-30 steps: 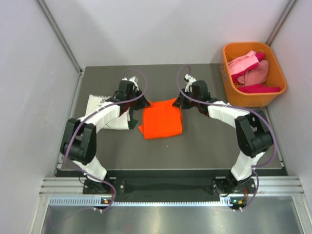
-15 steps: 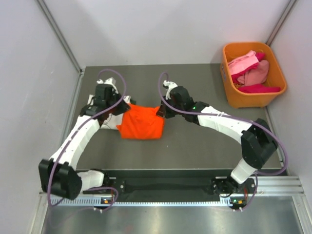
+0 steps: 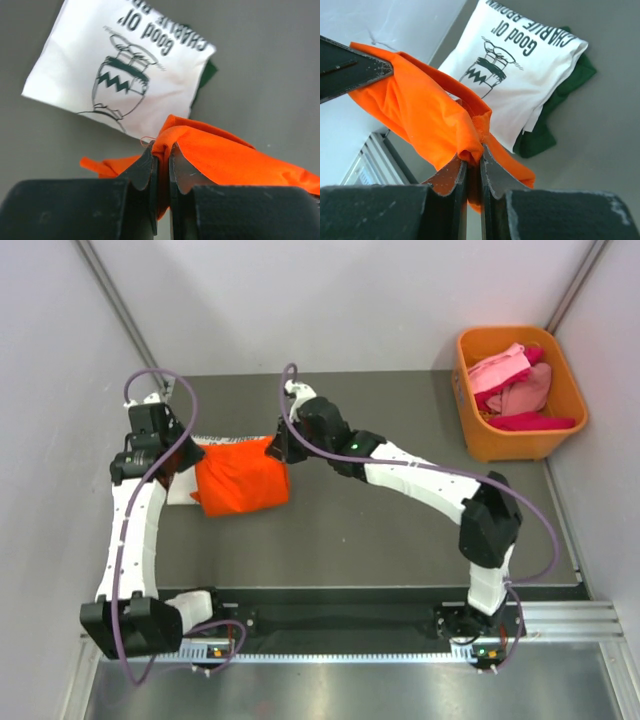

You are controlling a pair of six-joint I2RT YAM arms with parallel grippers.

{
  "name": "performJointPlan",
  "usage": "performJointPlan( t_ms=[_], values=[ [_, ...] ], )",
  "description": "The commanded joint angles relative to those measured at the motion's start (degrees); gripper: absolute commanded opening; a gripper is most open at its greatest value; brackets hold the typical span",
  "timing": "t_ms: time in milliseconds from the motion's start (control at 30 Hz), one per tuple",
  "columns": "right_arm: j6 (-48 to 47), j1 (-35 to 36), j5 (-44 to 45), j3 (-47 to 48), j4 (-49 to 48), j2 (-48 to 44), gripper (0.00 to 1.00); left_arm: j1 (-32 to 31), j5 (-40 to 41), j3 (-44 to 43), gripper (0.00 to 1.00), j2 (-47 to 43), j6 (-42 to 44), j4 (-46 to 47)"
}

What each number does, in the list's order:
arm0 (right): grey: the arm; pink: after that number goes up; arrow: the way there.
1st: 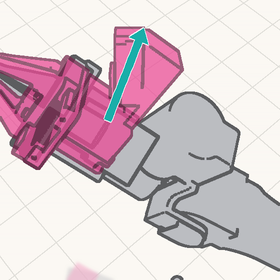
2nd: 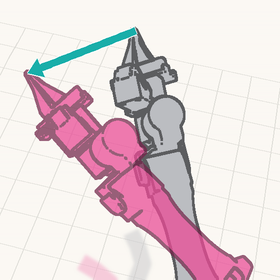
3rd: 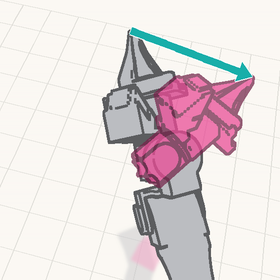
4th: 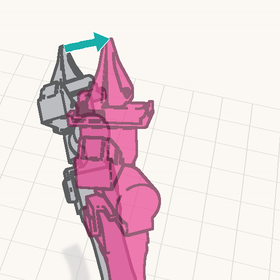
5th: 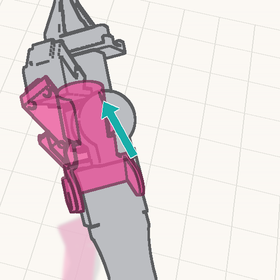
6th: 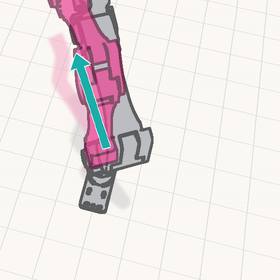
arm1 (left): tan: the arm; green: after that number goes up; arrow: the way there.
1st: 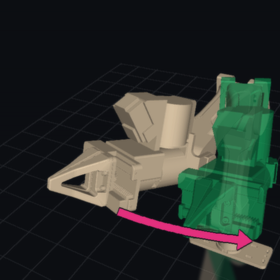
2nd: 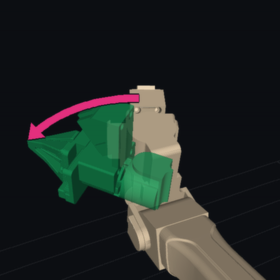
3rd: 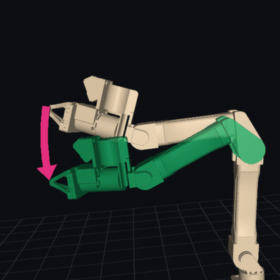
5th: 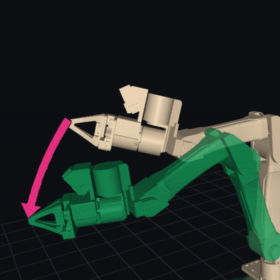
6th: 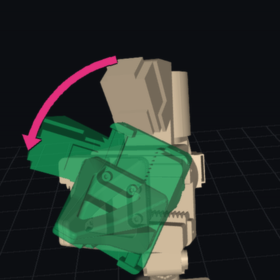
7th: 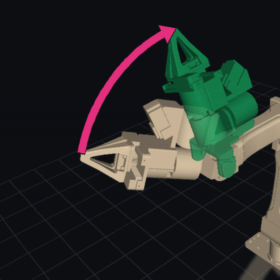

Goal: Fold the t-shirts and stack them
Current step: Neatly place the folded tshirt to the corner

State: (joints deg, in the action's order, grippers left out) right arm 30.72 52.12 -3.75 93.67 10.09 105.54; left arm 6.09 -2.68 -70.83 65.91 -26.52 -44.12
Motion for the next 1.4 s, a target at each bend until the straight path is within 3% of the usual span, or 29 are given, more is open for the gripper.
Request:
performJointPlan(
  t_ms=[0,133,400,667,833,1267,1367],
  values=[
    [2.41,0.96,2.34,5.54,0.2,3.79,0.0,3.57,3.47,-2.73,0.0,4.65,2.7,-0.8],
    [3.82,2.37,2.08,9.77,-1.29,9.58,0.0,8.14,3.56,-5.36,0.0,8.0,3.58,-0.35],
    [6.98,3.96,1.72,13.91,-3.49,16.1,0.0,11.14,3.82,-9.33,0.0,13.01,5.08,-2.02],
    [7.34,3.96,3.31,15.75,-7.09,19.7,0.0,11.75,1.53,-11.96,0.0,21.08,3.5,1.4],
    [8.12,3.34,2.0,21.64,-7.27,26.11,0.0,12.28,-0.22,-13.8,0.0,25.57,2.97,4.13],
    [8.65,-2.02,2.08,27.8,-18.16,34.99,0.0,12.28,-5.31,-19.52,0.0,40.59,-2.13,12.39],
    [9.27,-3.34,1.02,33.65,-17.92,38.42,0.02,12.28,-5.93,-23.12,0.0,44.73,-2.39,12.48]
  ],
)
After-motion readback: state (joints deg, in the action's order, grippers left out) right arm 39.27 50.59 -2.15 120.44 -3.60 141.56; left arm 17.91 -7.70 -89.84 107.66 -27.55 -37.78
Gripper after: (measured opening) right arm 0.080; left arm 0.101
